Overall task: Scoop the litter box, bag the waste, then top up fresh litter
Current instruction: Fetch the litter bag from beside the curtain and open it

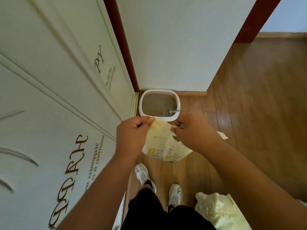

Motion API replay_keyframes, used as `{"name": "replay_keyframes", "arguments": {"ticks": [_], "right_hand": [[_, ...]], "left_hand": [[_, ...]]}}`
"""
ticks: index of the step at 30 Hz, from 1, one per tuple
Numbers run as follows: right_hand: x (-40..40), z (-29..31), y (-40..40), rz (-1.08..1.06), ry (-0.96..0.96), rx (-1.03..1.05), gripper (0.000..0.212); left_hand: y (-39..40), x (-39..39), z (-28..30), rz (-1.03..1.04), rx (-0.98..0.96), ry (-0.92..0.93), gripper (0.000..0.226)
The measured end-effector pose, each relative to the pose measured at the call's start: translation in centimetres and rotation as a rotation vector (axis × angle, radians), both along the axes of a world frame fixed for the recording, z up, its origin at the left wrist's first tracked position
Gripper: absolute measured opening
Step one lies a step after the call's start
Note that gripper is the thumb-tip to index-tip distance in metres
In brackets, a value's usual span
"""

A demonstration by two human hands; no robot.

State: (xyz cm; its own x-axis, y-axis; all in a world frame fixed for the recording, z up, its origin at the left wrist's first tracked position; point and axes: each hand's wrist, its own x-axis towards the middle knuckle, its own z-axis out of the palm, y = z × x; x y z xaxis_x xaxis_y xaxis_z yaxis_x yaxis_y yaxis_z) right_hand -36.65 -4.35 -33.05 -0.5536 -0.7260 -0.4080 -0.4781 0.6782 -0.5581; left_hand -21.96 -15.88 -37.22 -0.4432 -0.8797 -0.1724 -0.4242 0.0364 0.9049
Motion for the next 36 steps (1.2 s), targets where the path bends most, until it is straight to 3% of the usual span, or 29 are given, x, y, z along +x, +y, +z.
{"name": "replay_keyframes", "arguments": {"ticks": [7, 16, 36], "right_hand": [[-5.9, -5.6, -5.8, -0.099, -0.013, 0.083, 0.016], [-12.2, -16.3, -11.7, -0.211, -0.103, 0.116, 0.020], [-20.4, -48.6, -15.8, -0.129, -0.218, 0.177, 0.029]], "left_hand": [[-6.8, -6.7, -6.6, -0.096, 0.050, -0.067, 0.020], [-13.4, -13.9, -16.4, -0.218, 0.086, -0.185, 0.021], [-15.6, -21.7, -46.2, -0.050, 0.400, -0.322, 0.031]]}}
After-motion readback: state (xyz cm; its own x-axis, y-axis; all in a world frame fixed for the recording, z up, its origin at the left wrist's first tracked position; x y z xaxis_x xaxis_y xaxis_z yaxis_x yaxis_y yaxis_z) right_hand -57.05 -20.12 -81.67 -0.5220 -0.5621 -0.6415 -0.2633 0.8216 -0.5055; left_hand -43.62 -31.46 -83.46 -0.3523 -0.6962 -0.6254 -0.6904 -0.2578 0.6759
